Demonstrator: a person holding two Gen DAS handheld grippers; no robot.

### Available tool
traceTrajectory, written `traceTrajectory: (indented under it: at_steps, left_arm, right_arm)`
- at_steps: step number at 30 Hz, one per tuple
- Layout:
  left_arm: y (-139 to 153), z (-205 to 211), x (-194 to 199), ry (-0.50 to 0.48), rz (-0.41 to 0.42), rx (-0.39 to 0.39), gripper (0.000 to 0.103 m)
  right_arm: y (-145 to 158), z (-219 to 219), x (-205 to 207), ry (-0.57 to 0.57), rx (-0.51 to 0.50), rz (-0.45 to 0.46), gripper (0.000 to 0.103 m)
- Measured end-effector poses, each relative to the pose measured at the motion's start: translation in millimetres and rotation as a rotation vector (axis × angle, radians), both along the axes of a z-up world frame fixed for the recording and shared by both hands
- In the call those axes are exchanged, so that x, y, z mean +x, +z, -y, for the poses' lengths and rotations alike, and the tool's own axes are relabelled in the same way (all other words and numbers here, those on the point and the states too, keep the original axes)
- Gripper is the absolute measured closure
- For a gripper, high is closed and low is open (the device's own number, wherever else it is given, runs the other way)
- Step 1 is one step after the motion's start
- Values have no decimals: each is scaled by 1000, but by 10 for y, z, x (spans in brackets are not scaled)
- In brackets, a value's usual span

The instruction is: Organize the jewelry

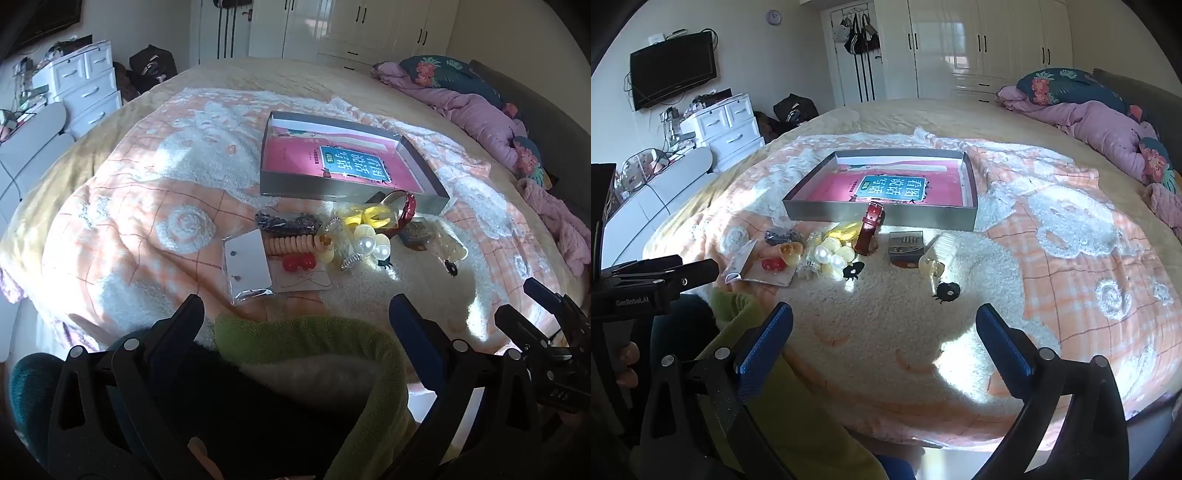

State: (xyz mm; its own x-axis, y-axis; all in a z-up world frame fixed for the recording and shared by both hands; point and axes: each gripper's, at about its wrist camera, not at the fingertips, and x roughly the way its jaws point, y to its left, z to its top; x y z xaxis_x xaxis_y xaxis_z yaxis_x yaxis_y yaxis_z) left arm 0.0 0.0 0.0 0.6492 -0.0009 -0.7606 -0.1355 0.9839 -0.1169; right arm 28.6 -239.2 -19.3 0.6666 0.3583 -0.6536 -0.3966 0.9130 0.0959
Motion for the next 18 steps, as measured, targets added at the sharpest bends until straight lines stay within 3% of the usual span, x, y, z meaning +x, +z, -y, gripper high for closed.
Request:
traceTrajectory:
  at_steps: [18]
  left_arm:
    - [73, -33, -2, -10, 13, 9, 9]
  right_arm:
    - [27, -11, -26, -1, 4, 6, 4]
